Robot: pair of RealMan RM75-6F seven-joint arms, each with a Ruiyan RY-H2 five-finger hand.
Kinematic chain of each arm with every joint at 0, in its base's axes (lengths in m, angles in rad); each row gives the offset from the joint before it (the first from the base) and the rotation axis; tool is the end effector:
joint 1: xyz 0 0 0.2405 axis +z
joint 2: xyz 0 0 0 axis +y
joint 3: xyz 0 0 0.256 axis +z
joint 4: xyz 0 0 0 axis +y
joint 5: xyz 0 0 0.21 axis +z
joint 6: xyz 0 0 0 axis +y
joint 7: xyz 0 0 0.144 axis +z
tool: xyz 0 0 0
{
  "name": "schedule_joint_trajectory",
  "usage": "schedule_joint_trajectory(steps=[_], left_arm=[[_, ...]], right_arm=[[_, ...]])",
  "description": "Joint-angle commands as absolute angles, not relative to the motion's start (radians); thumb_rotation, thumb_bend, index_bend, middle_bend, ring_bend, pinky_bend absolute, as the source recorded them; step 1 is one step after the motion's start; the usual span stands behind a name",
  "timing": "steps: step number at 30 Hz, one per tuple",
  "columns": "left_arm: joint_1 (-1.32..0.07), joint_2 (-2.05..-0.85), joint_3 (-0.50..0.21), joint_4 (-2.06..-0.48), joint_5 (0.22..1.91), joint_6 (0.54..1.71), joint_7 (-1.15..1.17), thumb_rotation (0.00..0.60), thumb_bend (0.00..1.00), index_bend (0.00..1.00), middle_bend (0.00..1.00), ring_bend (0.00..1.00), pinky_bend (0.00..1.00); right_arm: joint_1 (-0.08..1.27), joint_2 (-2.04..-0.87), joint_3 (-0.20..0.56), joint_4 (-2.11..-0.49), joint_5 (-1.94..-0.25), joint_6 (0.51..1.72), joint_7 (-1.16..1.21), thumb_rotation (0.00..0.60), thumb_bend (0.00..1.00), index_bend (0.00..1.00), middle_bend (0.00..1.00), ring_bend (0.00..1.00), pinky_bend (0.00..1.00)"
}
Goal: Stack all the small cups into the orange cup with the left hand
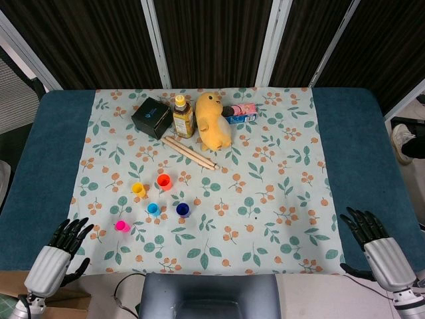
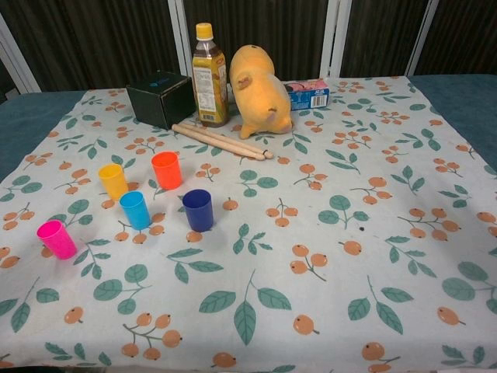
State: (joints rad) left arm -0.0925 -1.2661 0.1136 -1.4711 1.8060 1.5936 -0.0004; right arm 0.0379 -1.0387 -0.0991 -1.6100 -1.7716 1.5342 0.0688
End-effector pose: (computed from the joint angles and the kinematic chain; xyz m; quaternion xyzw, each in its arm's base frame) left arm -0.2871 0.1425 0.1002 -0.6882 -0.3381 -0.4345 0.4725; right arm -0.2990 -0.1306 0.1560 0.6797 -0.3781 0.3841 0.4975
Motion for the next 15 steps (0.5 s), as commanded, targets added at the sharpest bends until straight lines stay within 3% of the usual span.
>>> schedule_joint_trajectory(steps=[1,4,6,12,15], left_arm=[[-0.100,-1.274,0.112,-1.469,1.799,1.578,-0.020,0.600,0.39,0.00,0.00,0.00,0.04],[-0.114,-1.307,0.095,-1.457,1.800,1.577,-0.046,0.600,0.39,0.00,0.00,0.00,0.09],[-0.128,-1.352,0.077,-1.444,1.803,1.578,-0.061,0.600,0.39,0.00,0.04,0.05,0.19],[-0.221,-1.414,0.044,-1.598,1.760,1.410,-0.020,0.600,0.39,0.00,0.30,0.45,0.76],[-0.268,-1.452,-0.001,-1.677,1.714,1.326,0.104,0.600,0.39,0.00,0.52,0.70,0.94]], right_arm=[[0.042,-1.040,-0.104,-1.611,-1.776,1.524,0.066,0.600,0.12,0.00,0.00,0.00,0.00],[0.045,-1.038,-0.106,-1.613,-1.775,1.514,0.067,0.600,0.12,0.00,0.00,0.00,0.00],[0.045,-1.038,-0.101,-1.615,-1.770,1.521,0.075,0.600,0.12,0.00,0.00,0.00,0.00],[0.051,-1.044,-0.097,-1.615,-1.765,1.512,0.078,0.600,0.12,0.00,0.00,0.00,0.00],[0.055,-1.044,-0.099,-1.616,-1.766,1.504,0.080,0.600,0.12,0.00,0.00,0.00,0.00]])
